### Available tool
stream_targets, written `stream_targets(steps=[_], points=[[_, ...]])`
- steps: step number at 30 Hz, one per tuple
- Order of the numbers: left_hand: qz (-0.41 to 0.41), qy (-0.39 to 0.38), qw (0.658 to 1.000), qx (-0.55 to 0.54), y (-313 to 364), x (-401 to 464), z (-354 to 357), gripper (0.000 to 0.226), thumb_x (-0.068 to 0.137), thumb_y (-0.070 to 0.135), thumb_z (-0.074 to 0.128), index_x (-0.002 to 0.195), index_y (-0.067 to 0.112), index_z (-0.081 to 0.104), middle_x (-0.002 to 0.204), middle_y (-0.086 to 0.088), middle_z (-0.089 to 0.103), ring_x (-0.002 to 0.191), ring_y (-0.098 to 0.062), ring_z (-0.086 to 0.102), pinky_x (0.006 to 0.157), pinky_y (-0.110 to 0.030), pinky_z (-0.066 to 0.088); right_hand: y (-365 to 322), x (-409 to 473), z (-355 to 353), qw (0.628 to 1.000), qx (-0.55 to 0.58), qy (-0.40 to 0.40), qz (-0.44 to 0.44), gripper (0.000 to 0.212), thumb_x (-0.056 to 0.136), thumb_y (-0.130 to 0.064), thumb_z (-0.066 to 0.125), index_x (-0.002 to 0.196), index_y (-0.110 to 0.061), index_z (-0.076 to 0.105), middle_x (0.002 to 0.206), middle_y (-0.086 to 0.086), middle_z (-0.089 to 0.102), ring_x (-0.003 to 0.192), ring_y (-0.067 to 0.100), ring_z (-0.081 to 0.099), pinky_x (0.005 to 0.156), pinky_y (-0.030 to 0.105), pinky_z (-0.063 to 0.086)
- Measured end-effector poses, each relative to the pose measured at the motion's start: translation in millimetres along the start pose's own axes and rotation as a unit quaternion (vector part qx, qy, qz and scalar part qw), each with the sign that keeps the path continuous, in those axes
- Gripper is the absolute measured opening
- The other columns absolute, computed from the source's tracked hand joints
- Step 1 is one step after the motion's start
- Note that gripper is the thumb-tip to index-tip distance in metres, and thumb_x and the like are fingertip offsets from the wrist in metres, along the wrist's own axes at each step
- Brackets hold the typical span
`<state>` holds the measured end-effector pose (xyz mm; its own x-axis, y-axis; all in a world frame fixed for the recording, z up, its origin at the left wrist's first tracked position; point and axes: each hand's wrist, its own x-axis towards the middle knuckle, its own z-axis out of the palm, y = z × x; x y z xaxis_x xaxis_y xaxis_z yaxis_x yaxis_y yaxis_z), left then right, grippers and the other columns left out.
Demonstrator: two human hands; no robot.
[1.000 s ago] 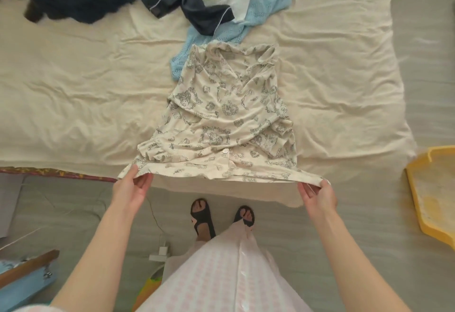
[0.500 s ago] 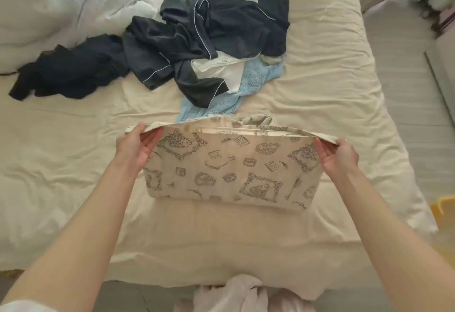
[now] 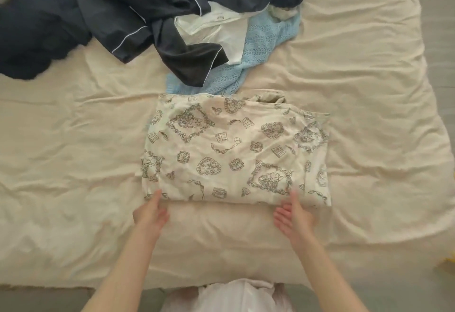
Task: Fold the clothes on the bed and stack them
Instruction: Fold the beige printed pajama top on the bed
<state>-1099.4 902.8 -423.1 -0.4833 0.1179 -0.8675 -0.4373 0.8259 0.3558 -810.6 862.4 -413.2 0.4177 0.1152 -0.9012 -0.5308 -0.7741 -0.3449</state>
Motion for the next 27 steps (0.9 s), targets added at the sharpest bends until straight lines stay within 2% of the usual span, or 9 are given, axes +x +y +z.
stream_targets(steps=[4,7,10,13,17,19,22,25,27], points=[[-0.074,-0.11,0.984,-0.122,3,-3,12,0.032,0.094,0.024,0.055,0.12,0.006,0.051,0.116,-0.014,0.054,0.112,-0.027,0.054,0.095,-0.038,0.045,-8,10,-15,0.968,0.224,-0.075,0.081,0.03,0.093,-0.039,0.053,0.096,-0.009,0.054,0.107,0.01,0.057,0.124,0.024,0.048,0.096,0.039,0.042],[-0.077,-0.116,0.968,-0.21,20,-4,20,0.041,0.097,0.014,0.048,0.137,0.006,0.041,0.133,-0.012,0.052,0.121,-0.029,0.052,0.101,-0.048,0.04,-36,13,-21,0.946,0.31,-0.073,0.066,0.019,0.097,-0.022,0.048,0.11,-0.009,0.055,0.103,0.005,0.06,0.125,0.023,0.049,0.094,0.039,0.041],[0.004,-0.089,0.974,-0.209,24,-9,9,0.03,0.096,0.005,0.047,0.126,0.009,0.05,0.117,-0.011,0.059,0.095,-0.025,0.06,0.074,-0.041,0.057,-59,10,-40,0.956,0.278,-0.086,-0.02,0.028,0.097,-0.012,0.047,0.125,-0.014,0.051,0.096,0.003,0.061,0.093,0.021,0.061,0.079,0.041,0.053],[0.031,-0.085,0.975,-0.203,12,-18,-17,0.016,0.096,0.003,0.045,0.096,0.016,0.055,0.095,-0.005,0.059,0.081,-0.017,0.059,0.068,-0.033,0.058,-65,9,-74,0.966,0.244,-0.061,-0.055,0.012,0.096,-0.008,0.049,0.1,-0.018,0.056,0.093,0.001,0.061,0.084,0.017,0.06,0.057,0.03,0.059],[-0.007,-0.059,0.981,-0.186,-22,-22,-39,0.019,0.099,0.006,0.042,0.086,0.016,0.051,0.088,-0.003,0.054,0.076,-0.014,0.054,0.05,-0.03,0.056,-50,20,-106,0.976,0.213,-0.032,-0.022,0.013,0.096,-0.005,0.048,0.096,-0.017,0.054,0.091,0.001,0.059,0.093,0.021,0.059,0.065,0.033,0.058],[-0.016,-0.06,0.979,-0.197,-39,-21,-38,0.019,0.099,0.006,0.042,0.085,0.016,0.05,0.087,-0.003,0.053,0.079,-0.015,0.055,0.064,-0.031,0.057,-44,30,-109,0.979,0.201,-0.016,-0.019,0.014,0.096,-0.004,0.049,0.101,-0.016,0.054,0.098,0.002,0.06,0.104,0.023,0.058,0.082,0.037,0.051],[-0.032,-0.077,0.974,-0.212,-59,-18,-38,0.016,0.099,0.007,0.041,0.087,0.014,0.05,0.09,-0.006,0.052,0.104,-0.021,0.055,0.1,-0.039,0.044,-41,38,-107,0.98,0.197,-0.001,-0.026,0.024,0.096,-0.002,0.048,0.116,-0.012,0.054,0.125,0.009,0.058,0.111,0.025,0.058,0.086,0.041,0.049],[-0.049,-0.125,0.968,-0.214,-69,-19,-40,0.01,0.099,0.016,0.045,0.102,0.011,0.053,0.109,-0.007,0.057,0.127,-0.021,0.046,0.104,-0.038,0.038,-31,36,-97,0.988,0.104,0.081,-0.079,0.036,0.093,-0.002,0.049,0.129,0.0,0.048,0.129,0.02,0.055,0.118,0.035,0.055,0.087,0.045,0.049],[-0.048,-0.158,0.961,-0.224,-72,-17,-42,0.03,0.096,0.027,0.05,0.122,0.012,0.051,0.127,-0.006,0.055,0.126,-0.021,0.048,0.102,-0.038,0.041,-16,24,-87,0.974,-0.055,0.166,-0.143,0.042,0.091,-0.009,0.05,0.131,0.003,0.045,0.131,0.022,0.052,0.119,0.037,0.052,0.096,0.043,0.043]])
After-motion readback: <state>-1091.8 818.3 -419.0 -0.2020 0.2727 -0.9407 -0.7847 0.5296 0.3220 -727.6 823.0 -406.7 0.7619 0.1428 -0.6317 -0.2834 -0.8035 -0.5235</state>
